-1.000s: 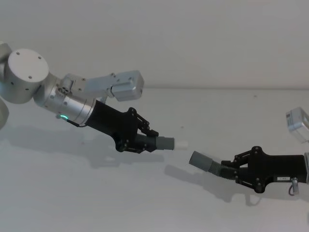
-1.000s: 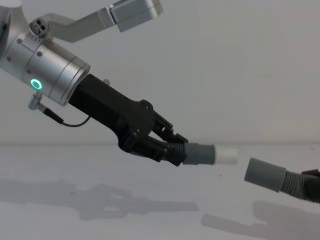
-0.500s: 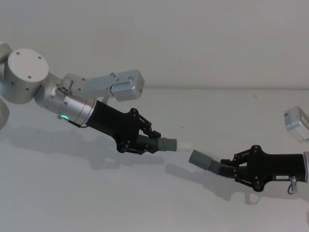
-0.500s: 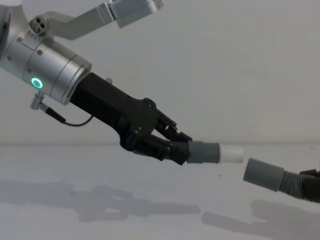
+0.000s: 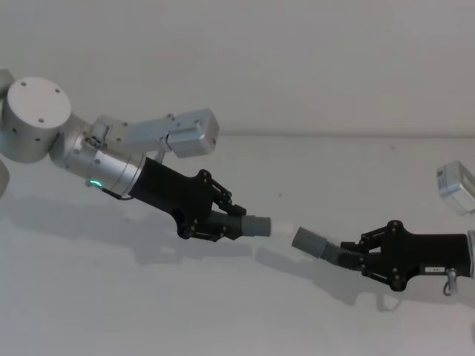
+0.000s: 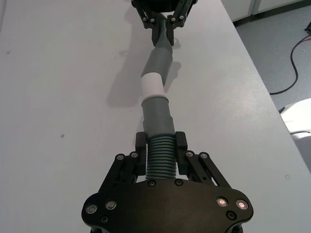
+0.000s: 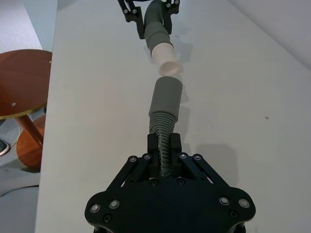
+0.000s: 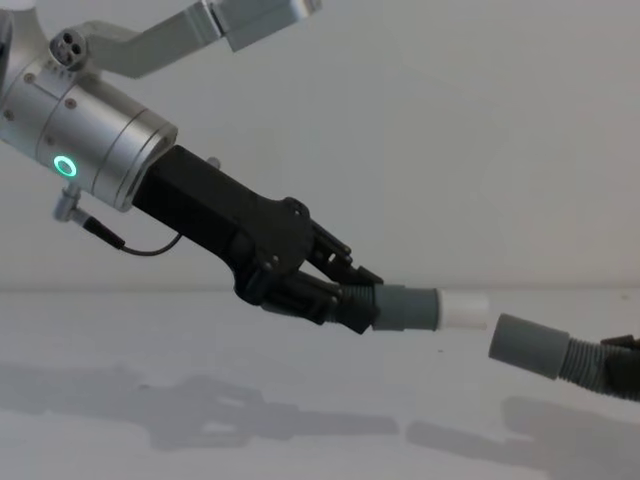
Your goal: Use both hands to pick up one end of the pipe from the table, align the ends, and insert them.
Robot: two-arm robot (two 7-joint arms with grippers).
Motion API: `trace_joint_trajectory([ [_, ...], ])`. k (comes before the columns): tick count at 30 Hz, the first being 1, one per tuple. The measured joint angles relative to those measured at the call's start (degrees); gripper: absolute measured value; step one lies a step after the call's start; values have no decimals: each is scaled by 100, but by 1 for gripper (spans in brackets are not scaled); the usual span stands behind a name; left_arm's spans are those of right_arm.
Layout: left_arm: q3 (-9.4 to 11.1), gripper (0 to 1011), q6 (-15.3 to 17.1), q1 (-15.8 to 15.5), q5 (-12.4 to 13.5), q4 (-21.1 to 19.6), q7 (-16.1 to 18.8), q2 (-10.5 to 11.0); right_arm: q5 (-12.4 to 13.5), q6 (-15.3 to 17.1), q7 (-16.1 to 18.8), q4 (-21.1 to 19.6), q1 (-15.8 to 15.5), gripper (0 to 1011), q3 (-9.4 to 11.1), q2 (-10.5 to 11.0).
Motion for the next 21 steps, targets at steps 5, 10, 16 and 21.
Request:
trace_joint_trajectory([
  [5,16,328,70,30,-28,-65,28,51,35,21,-8,-37,5,124,-6,37],
  [10,31,328,135,53,-46,-107,85,94,77,33,-3,-72,5,124,-13,84],
  [16,39,328,180,70,-59,-134,157,122,104,39,16,-101,5,124,-30,136],
  [21,45,328,195,78,-78,-142,223,132,117,46,44,-121,10,124,-58,178],
])
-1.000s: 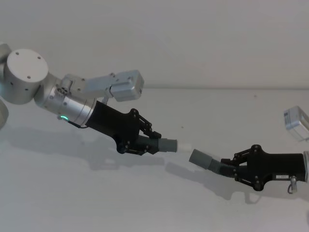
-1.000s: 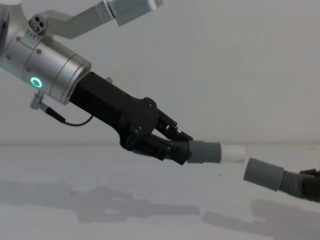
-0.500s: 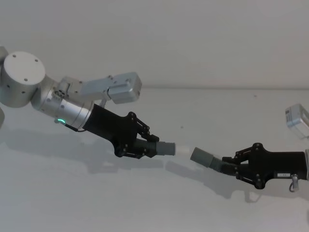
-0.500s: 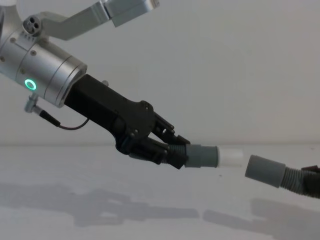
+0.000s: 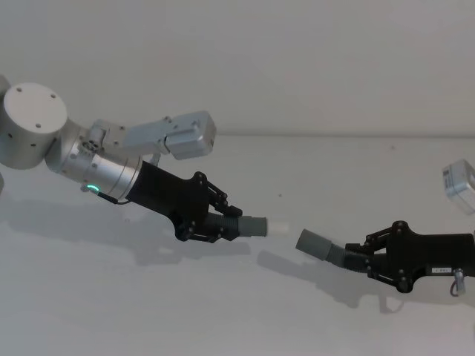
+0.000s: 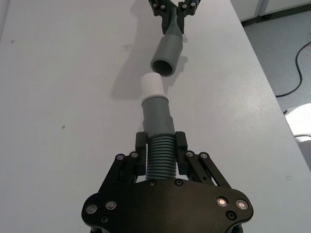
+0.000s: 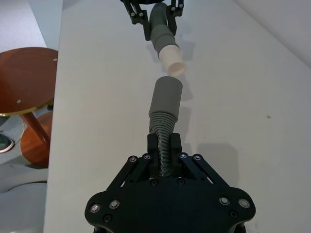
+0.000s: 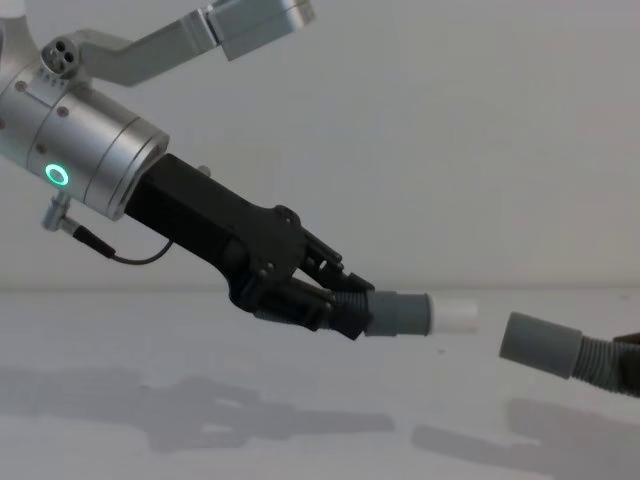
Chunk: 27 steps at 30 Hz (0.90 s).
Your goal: Use both hands to pick up one end of the pipe from the table, align the ends, and insert them.
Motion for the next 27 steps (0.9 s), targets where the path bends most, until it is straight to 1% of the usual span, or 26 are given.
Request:
trace_joint_trajectory([
  [13,31,328,-1,0,-68,-29,84,-6,46,12,6,-37,17,124,-70,55],
  [27,87,328,78,0,-119,-147,149,55,95,18,-24,-38,53,124,-128,67],
])
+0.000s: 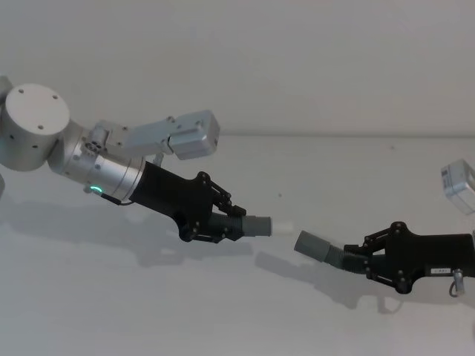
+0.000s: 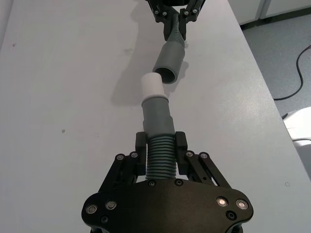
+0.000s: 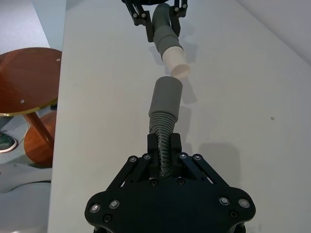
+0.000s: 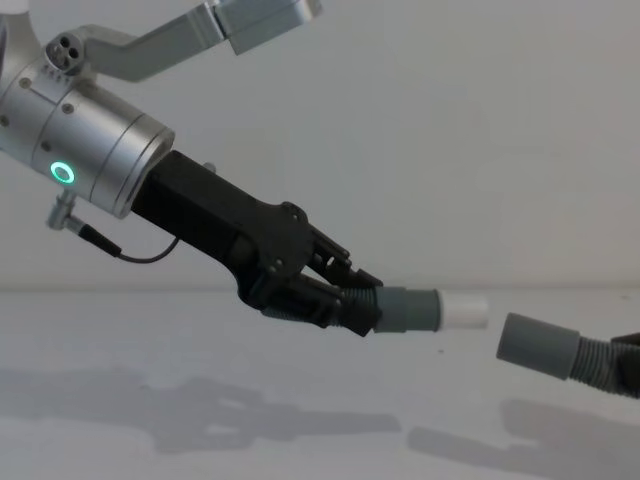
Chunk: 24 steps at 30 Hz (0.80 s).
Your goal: Use both hands to pick up one end of the pipe from the table, align the ends, and insert them.
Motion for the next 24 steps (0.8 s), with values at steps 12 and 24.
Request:
trace_joint_trajectory([
  [12,48,328,70,-10,-27,-57,59,59,54,-7,-4,34,56,124,-53,-8],
  [24,100,328,72,-62,-70,-42,57,75,88,8,-29,90,116,124,-126,-54],
])
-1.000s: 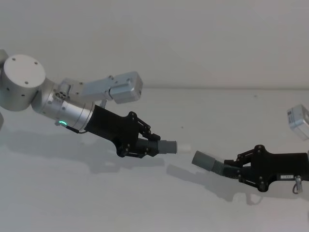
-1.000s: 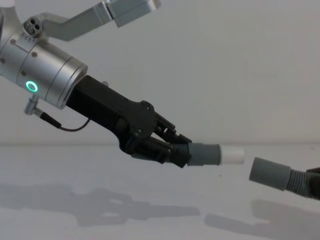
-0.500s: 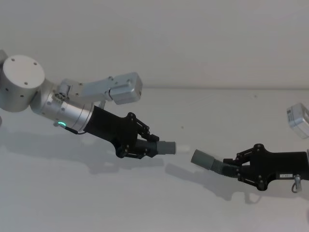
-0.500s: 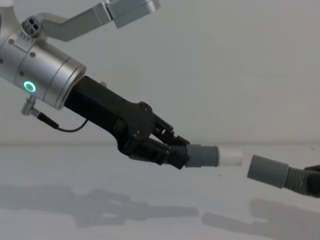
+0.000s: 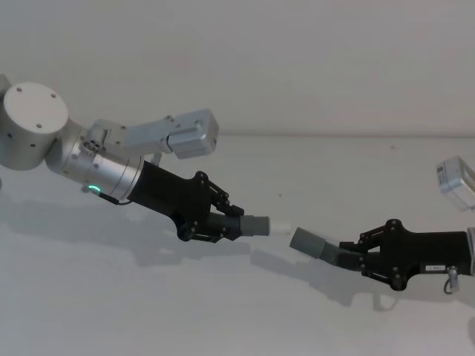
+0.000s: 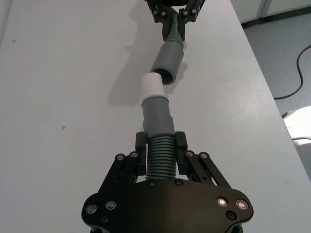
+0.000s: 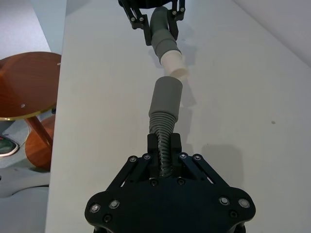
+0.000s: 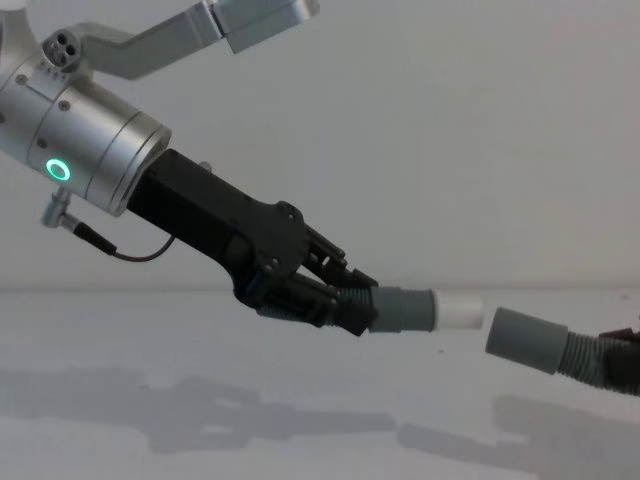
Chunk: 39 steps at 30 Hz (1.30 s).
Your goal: Use both hands to pick up one end of the pipe from the table, align the ends, and insert them.
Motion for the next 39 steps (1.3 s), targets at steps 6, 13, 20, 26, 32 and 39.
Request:
trace_joint_trajectory([
  [6,26,328,-12,-26,-22,20,-16,1,21,6,-9,29,30,124,-32,-19],
  [13,72,328,-34,-63,-52,58,-49,-8,43,7,-19,65,72,124,-73,-35],
  [20,127,328,-35,-87,-63,87,-61,-24,76,9,-21,96,102,124,-101,-40],
  [26,163,328,-35,-100,-76,106,-62,-38,115,6,-5,109,124,124,-119,-33],
  [32,193,328,-60,-117,-99,138,-62,-61,171,-1,33,113,138,124,-134,-11],
  [39,230,328,-110,-135,-134,181,-62,-96,231,-8,85,110,151,124,-152,26],
])
